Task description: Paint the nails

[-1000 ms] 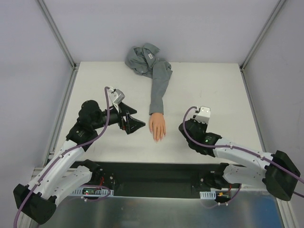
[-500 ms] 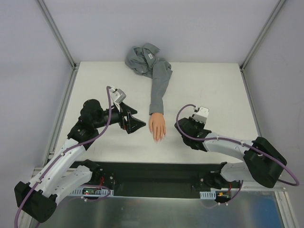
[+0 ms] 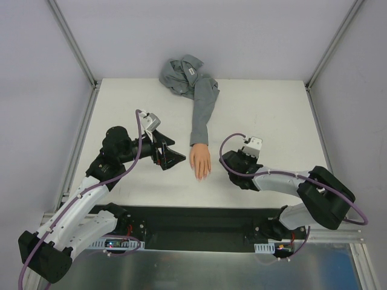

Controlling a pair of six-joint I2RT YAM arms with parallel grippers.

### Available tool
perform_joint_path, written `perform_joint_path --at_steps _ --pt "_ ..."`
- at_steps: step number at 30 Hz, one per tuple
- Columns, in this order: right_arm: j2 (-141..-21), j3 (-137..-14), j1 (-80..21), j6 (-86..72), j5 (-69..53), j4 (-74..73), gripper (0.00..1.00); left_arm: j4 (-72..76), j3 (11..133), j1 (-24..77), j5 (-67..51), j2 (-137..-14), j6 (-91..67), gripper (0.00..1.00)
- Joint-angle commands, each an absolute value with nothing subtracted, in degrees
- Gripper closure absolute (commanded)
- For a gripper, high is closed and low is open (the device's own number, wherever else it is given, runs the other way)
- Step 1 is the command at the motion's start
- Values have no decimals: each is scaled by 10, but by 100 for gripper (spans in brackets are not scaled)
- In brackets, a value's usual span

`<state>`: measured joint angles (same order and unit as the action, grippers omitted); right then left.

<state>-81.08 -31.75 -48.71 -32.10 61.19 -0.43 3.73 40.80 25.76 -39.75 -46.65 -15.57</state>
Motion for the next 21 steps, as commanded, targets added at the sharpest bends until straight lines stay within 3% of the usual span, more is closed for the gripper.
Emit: perform_joint_path --at_steps 1,13,21 --pt "-811 -328 -484 -339 626 14 83 51 427 251 -399 -464 -145 1" --pt "-809 -335 -483 -317 599 15 60 51 427 251 -403 -465 -144 1" --pt "-696 -367 -483 -280 559 -80 50 51 428 251 -402 -461 -144 1"
